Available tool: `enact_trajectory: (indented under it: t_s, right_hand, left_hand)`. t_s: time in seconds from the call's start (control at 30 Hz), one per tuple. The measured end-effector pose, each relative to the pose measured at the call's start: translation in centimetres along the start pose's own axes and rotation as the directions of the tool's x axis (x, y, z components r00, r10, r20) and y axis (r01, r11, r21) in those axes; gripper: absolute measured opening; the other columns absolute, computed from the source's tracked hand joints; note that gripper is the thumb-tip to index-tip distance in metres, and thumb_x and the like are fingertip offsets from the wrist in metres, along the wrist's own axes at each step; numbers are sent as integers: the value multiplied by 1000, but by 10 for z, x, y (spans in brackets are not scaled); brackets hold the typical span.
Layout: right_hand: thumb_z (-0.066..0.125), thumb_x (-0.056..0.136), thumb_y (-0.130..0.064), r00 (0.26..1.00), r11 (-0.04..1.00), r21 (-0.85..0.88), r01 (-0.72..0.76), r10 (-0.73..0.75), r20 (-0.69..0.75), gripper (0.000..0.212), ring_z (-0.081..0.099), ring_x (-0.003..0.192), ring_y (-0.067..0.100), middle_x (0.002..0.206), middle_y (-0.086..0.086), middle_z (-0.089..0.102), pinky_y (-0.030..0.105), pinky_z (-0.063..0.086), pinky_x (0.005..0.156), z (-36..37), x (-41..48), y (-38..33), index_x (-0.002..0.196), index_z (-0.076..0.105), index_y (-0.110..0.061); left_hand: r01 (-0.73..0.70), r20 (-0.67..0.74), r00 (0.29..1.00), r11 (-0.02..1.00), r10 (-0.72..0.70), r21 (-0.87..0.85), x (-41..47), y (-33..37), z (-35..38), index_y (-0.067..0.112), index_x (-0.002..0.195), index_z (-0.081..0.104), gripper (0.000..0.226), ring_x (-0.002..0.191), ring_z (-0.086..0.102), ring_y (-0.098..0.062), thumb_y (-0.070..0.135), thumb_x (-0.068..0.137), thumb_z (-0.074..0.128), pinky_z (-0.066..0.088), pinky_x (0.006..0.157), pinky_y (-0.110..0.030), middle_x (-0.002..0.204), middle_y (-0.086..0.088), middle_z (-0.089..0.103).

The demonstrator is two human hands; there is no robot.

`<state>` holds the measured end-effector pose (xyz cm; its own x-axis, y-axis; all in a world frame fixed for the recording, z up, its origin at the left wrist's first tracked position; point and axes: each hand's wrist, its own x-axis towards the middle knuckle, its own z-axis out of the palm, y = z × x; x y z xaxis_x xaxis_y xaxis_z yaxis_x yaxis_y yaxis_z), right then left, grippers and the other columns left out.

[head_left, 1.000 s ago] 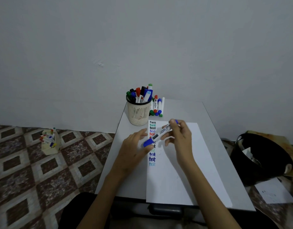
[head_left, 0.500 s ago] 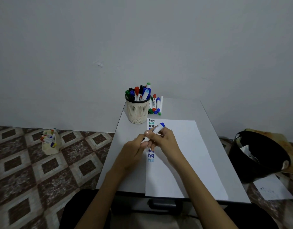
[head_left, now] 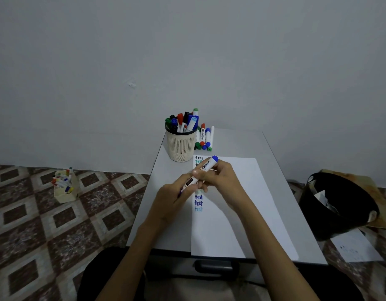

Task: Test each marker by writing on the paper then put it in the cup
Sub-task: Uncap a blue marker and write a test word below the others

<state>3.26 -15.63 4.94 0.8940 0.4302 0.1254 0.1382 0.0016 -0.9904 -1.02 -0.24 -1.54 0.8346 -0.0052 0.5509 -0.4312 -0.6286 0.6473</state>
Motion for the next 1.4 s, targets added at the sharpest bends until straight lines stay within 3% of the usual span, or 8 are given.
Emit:
enact_trajectory:
  t_s: [0.2, 0.3, 0.4, 0.47, 0.6, 0.8, 1.03, 1.4]
  right_hand:
    - [60, 89, -3, 923, 924, 364, 117, 34, -384, 15, 66, 59, 25, 78, 16, 68, 29, 54, 52, -12, -10, 11, 81, 48, -4]
    - [55, 93, -7, 929, 905, 416, 91, 73, -362, 10, 72, 82, 30, 98, 14, 72, 31, 59, 59, -12, -24, 20, 99, 56, 1]
    - [60, 88, 0, 950, 902, 427, 56, 84, -301, 14, 71, 90, 32, 100, 16, 72, 33, 59, 61, -7, -34, 28, 99, 58, 7]
    - [67, 81, 5, 953, 911, 412, 20, 107, -282, 10, 68, 72, 32, 82, 17, 70, 31, 55, 52, -2, -36, 31, 84, 58, 3]
    - [72, 77, 7, 950, 957, 289, -14, 102, -294, 33, 50, 42, 18, 52, 8, 52, 28, 47, 48, 12, -32, 45, 65, 45, -8]
    - [69, 61, -5, 960, 1000, 27, -13, 21, -280, 23, 46, 52, 19, 56, 10, 47, 25, 45, 47, 21, -32, 55, 64, 46, -5]
    - [69, 69, 7, 973, 1000, -21, -5, 0, -229, 30, 46, 48, 6, 50, -1, 48, 16, 42, 46, 21, -33, 55, 59, 46, -8]
    - [66, 71, 8, 977, 998, -63, 17, -29, -212, 29, 48, 53, 3, 55, -1, 48, 20, 46, 50, 25, -34, 56, 62, 44, -9]
  left_hand:
    - [90, -49, 995, 971, -81, 223, -2, -13, 3, 27, 109, 60, 33, 70, 54, -7, 45, 86, 45, 41, 59, -20, 77, 9, 54]
    - [-9, 47, 999, 901, -13, 433, -3, -26, 11, 24, 97, 68, 31, 81, 56, -14, 46, 86, 48, 36, 67, -26, 89, 3, 60]
    - [52, -32, 999, 916, -43, 398, -3, -20, 11, 25, 91, 71, 29, 73, 56, -14, 45, 77, 55, 42, 65, -31, 81, 3, 57]
    - [53, -48, 998, 917, -37, 395, -3, -17, 11, 26, 91, 71, 29, 71, 57, -15, 45, 75, 56, 44, 65, -33, 79, 3, 55]
    - [64, -30, 998, 922, -56, 383, -4, -19, 11, 26, 93, 70, 32, 71, 56, -15, 49, 76, 55, 47, 63, -38, 78, 4, 55]
    - [27, -22, 1000, 916, -19, 399, -3, -22, 11, 23, 93, 72, 34, 68, 57, -18, 48, 77, 55, 48, 59, -37, 77, 0, 58]
    - [52, -23, 999, 916, -47, 398, -4, -20, 10, 23, 93, 72, 36, 70, 56, -17, 49, 77, 53, 45, 62, -35, 76, 0, 56]
    - [54, -32, 998, 922, -45, 384, -4, -17, 10, 23, 92, 71, 36, 70, 56, -16, 48, 77, 51, 44, 63, -34, 76, 0, 56]
